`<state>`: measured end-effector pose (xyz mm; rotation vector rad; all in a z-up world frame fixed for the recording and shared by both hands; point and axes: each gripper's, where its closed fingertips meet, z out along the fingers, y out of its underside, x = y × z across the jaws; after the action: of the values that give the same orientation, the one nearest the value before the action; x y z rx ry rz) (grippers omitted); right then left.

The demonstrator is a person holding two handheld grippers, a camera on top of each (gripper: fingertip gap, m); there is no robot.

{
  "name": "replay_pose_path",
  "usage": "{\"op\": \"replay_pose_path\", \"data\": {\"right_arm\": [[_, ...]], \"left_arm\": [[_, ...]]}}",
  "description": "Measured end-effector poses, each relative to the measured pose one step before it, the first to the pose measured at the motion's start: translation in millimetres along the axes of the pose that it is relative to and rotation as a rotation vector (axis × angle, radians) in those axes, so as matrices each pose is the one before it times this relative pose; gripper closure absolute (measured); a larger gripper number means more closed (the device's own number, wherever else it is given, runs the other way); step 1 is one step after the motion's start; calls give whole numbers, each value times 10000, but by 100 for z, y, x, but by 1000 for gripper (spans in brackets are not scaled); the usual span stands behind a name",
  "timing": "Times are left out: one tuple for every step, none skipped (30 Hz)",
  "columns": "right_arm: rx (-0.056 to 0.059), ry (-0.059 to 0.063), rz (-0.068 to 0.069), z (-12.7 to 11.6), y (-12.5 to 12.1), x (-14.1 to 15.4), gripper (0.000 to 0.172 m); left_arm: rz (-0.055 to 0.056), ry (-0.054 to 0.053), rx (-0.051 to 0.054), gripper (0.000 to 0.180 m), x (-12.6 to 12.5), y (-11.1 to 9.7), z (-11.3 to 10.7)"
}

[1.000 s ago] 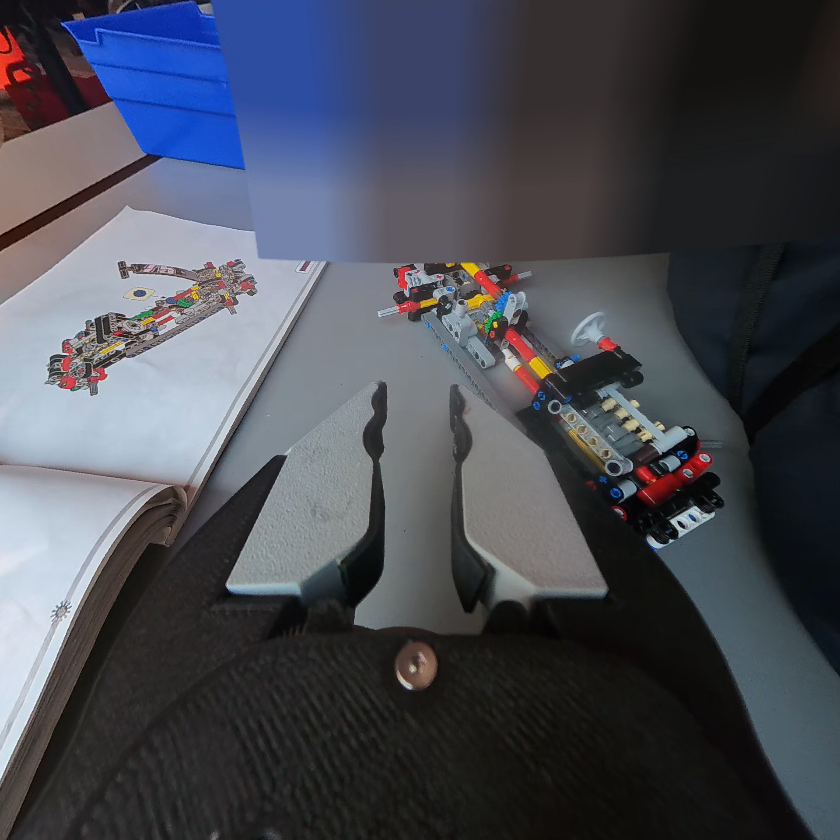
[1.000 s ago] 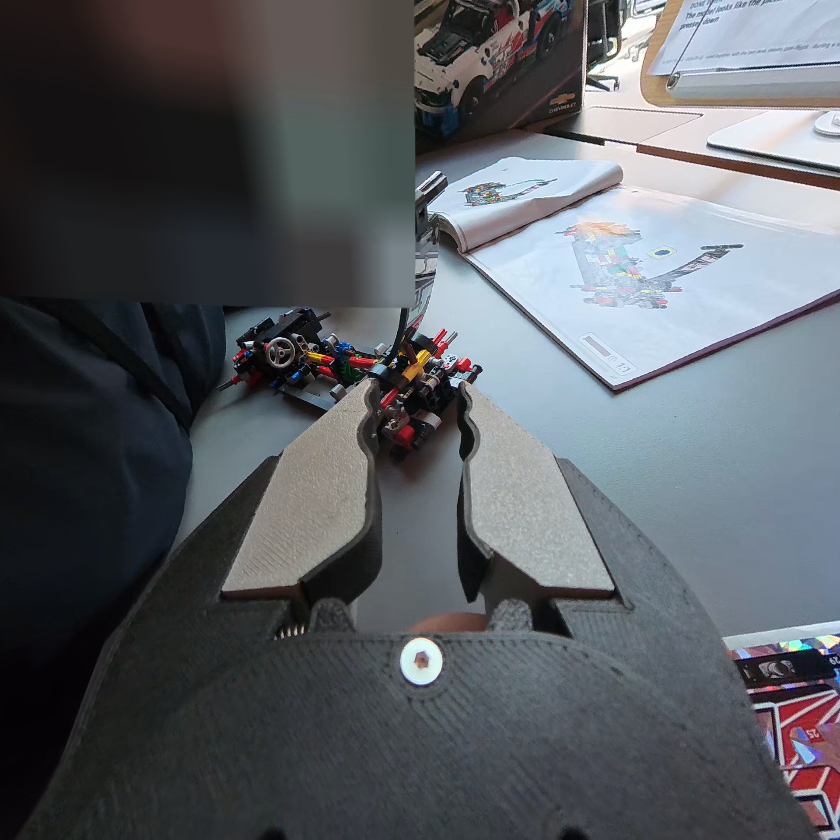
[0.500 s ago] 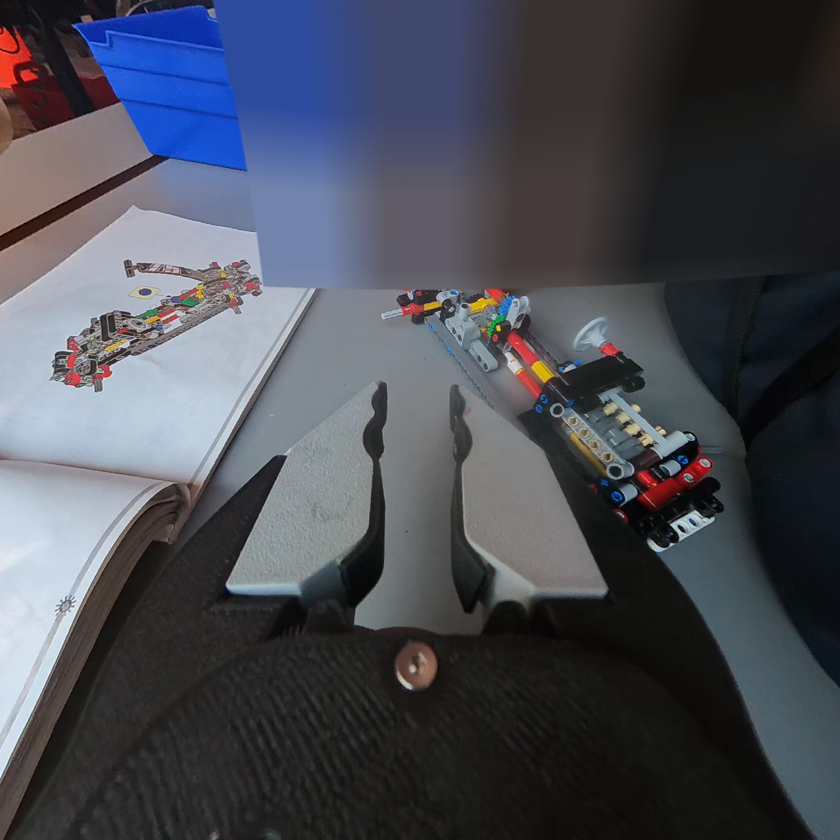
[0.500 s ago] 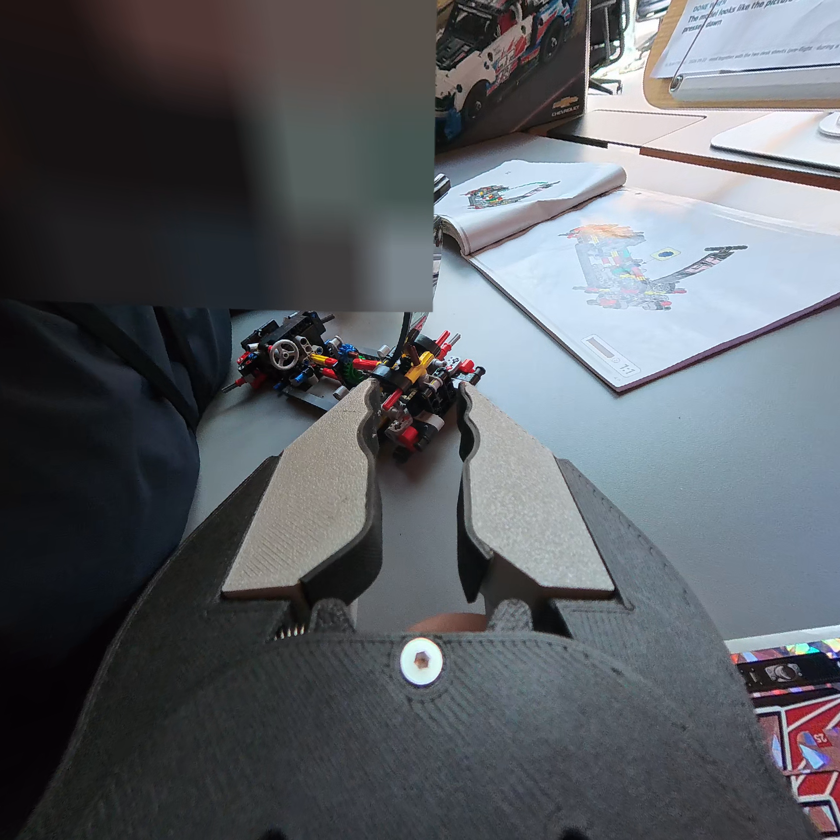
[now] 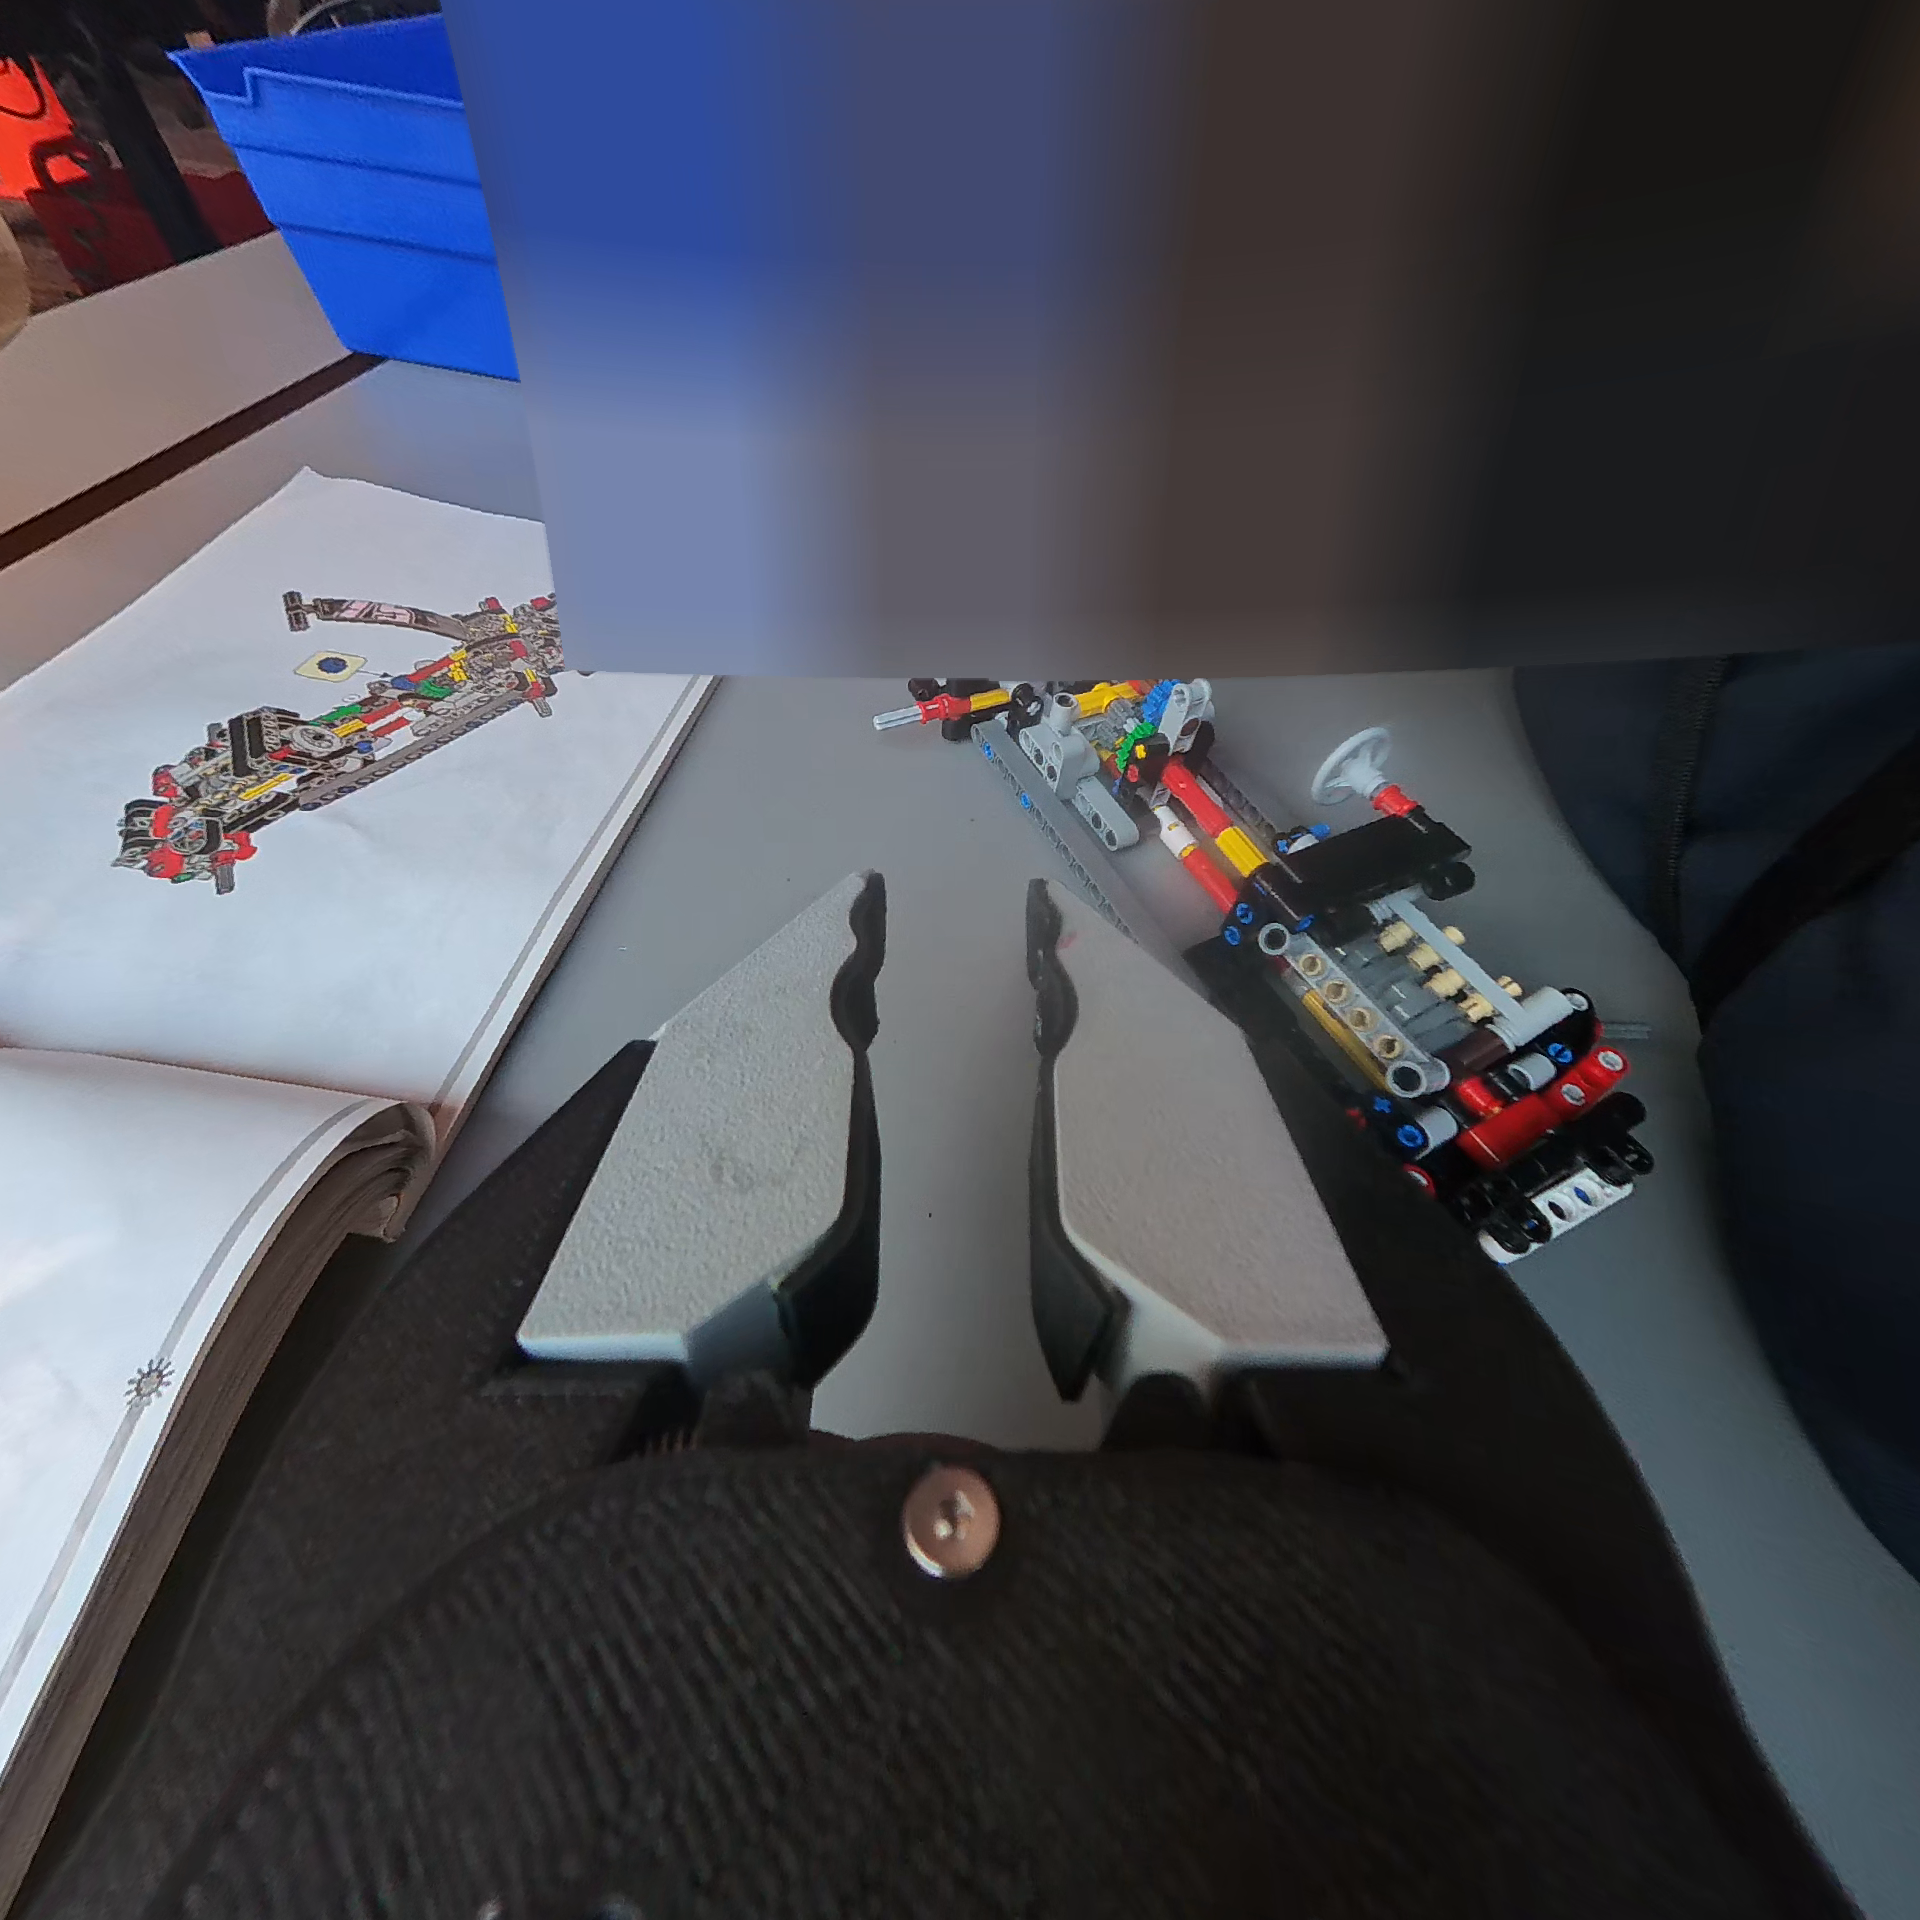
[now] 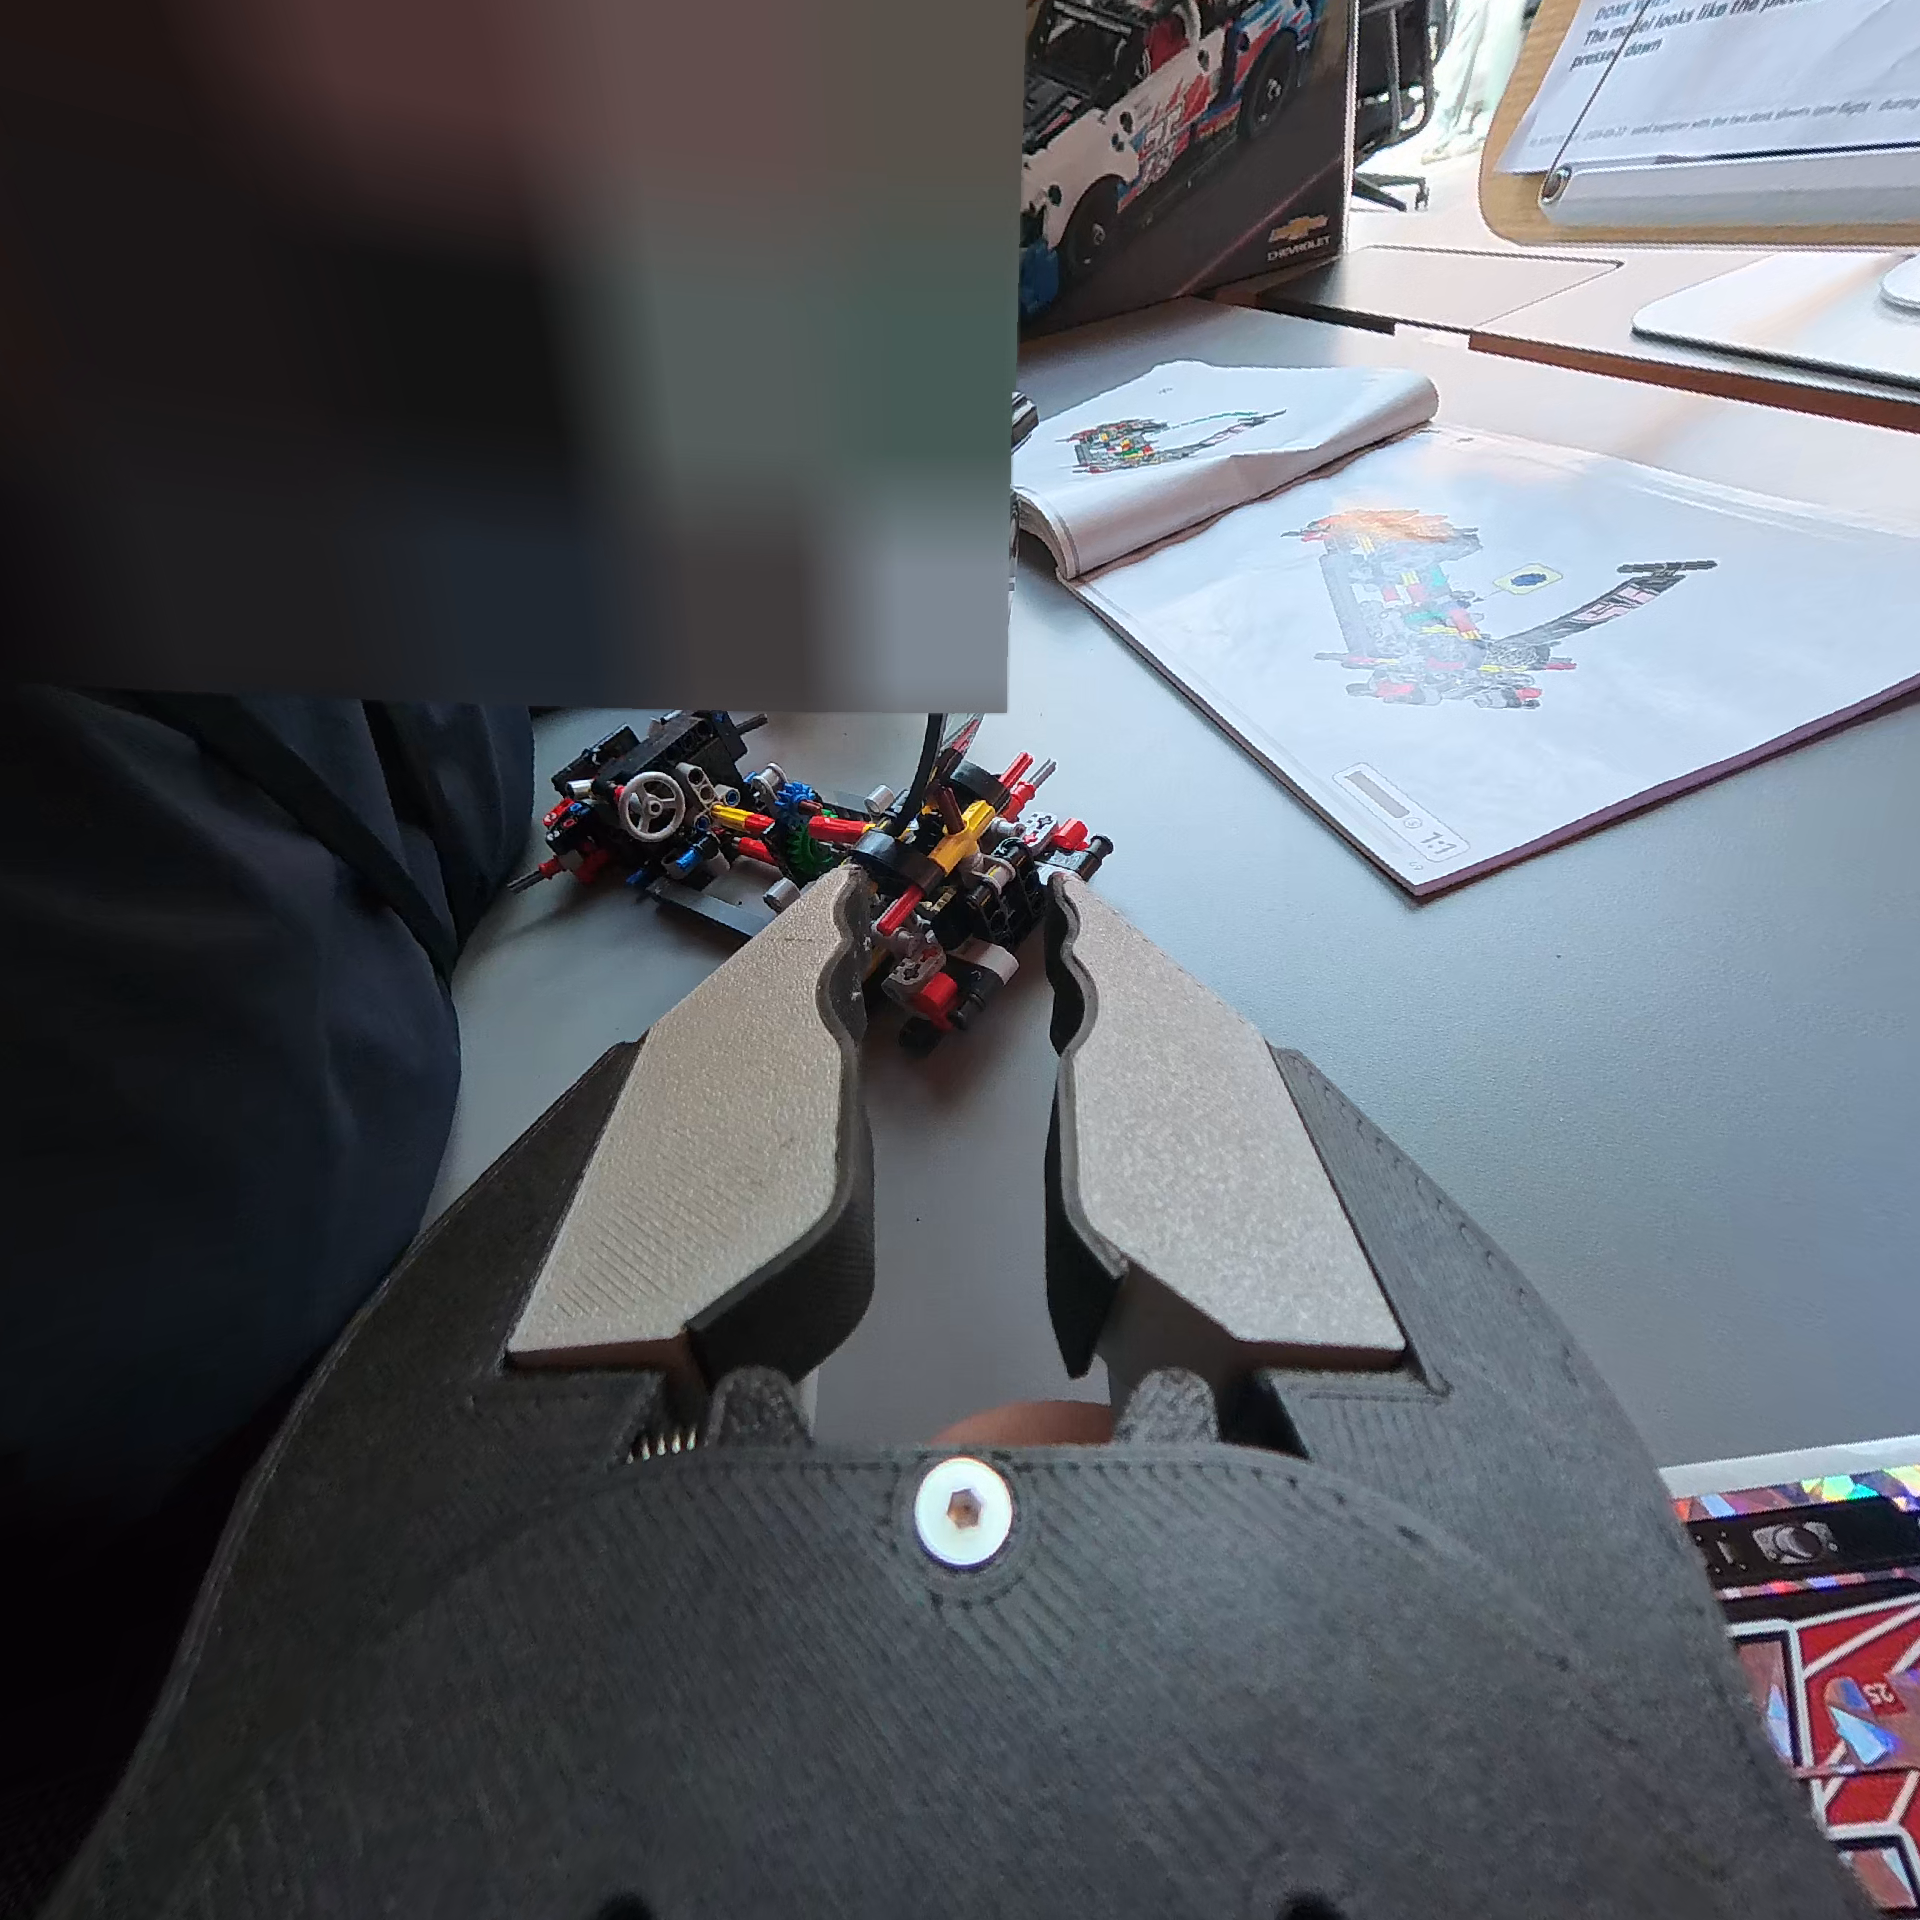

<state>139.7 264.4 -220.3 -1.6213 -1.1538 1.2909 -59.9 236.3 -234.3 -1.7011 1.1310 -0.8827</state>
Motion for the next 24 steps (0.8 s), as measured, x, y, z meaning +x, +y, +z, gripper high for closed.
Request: {"op": "replay_pose_path", "data": {"right_arm": [[7, -36, 36, -2, -17, -14, 141], [3, -44, 42, -12, -7, -7, 141], [-12, -53, 56, 7, -2, -5, 141], [-46, -56, 50, 43, 46, -14, 141], [-90, -28, -12, 105, 95, -20, 141], [-127, 19, -95, 157, 122, -8, 140], [-159, 49, -142, 200, 162, -17, 140], [-197, 42, -156, 262, 220, -64, 141], [-228, 43, -173, 286, 250, -94, 141], [-229, 72, -203, 293, 254, -109, 142], [-216, 79, -220, 302, 237, -126, 142], [-198, 71, -204, 275, 215, -136, 143], [-154, 81, -166, 238, 154, -108, 143], [-92, 79, -113, 176, 83, -73, 143], [-43, 33, -41, 108, 29, -64, 142], [-11, -24, 48, 64, 12, -89, 141], [6, -79, 132, 28, 7, -108, 139], [0, -117, 187, 11, 28, -145, 138], [-20, -90, 197, 13, 67, -111, 136], [-60, -70, 193, 43, 145, -144, 135], [-152, -138, 216, 138, 274, -279, 134], [-250, -161, 215, 247, 402, -339, 134], [-262, -8, 129, 333, 360, -172, 133], [-198, 134, 1, 337, 251, -88, 132]], "left_arm": [[-27, 7, -42, 156, -11, 41, 35], [-6, -12, -65, 156, -16, 76, 74], [14, 24, -102, 157, 43, 114, 113], [24, 19, -146, 157, 47, 163, 138], [56, 46, -142, 157, 114, 166, 148], [70, 26, -133, 157, 94, 144, 146], [69, 9, -145, 157, 82, 164, 147], [77, -1, -137, 157, 81, 152, 147], [104, -51, -131, 157, 39, 148, 138], [143, -65, -142, 157, 71, 155, 144], [164, -77, -154, 157, 87, 176, 158], [163, -94, -160, 157, 56, 173, 153], [163, -54, -155, 157, 104, 174, 166], [150, -44, -146, 157, 109, 156, 143], [137, -68, -138, 157, 61, 153, 141], [135, -64, -138, 157, 59, 145, 142], [110, -49, -148, 157, 49, 161, 144], [69, -68, -166, 157, -9, 185, 168], [9, -117, -169, 156, -136, 184, 178], [-52, -146, -177, 156, -216, 205, 164], [-94, -187, -127, 155, -298, 131, 90], [-142, -248, -46, 153, -322, -20, -43], [-273, -157, -25, 152, 0, -311, -232], [-381, 50, -15, 151, 569, -644, -425]]}}
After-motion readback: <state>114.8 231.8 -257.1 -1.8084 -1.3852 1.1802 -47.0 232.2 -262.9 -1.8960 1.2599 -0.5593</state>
